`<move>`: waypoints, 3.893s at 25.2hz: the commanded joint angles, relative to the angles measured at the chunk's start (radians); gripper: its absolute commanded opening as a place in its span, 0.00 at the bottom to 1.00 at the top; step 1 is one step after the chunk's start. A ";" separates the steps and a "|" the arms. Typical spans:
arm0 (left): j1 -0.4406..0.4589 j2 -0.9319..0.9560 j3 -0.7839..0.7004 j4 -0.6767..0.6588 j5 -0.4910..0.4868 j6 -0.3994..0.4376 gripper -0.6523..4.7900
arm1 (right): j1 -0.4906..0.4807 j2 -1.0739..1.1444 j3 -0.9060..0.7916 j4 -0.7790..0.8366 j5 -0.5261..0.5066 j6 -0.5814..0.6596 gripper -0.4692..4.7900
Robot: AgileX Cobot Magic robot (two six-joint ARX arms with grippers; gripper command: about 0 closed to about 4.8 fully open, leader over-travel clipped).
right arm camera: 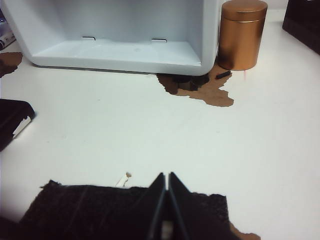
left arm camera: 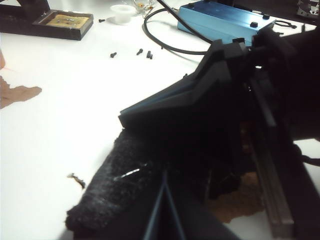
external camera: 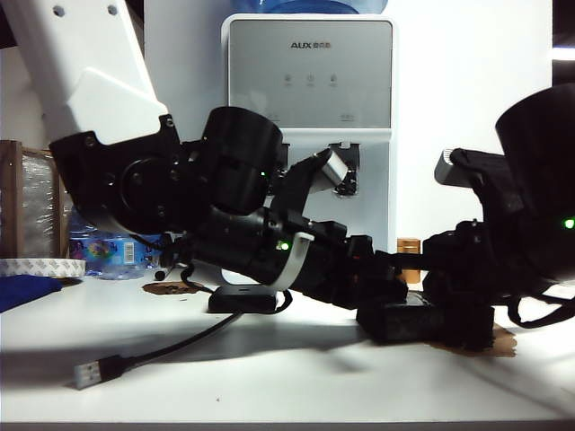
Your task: Take the USB flash drive out of the black sponge and insert it into the slot on top of the black USB adpator box.
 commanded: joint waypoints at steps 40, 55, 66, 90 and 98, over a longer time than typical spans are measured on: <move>0.002 -0.294 -0.002 0.032 -0.092 -0.064 0.11 | -0.236 -0.824 0.143 -0.441 -0.652 -0.062 0.08; 0.119 -0.760 -0.002 -0.754 -0.366 0.019 0.11 | -0.278 -0.727 0.440 -0.662 -1.172 0.058 0.08; 0.380 -0.980 -0.003 -1.097 -0.156 0.001 0.11 | -0.103 -0.401 0.724 -0.670 -1.278 0.069 0.08; 0.378 -1.353 -0.421 -0.991 -0.138 0.183 0.11 | 0.085 0.100 1.072 -1.187 -1.053 -0.514 0.08; 0.378 -1.278 -0.421 -0.919 -0.209 0.142 0.11 | 0.040 0.204 1.089 -1.182 -1.144 -0.632 0.08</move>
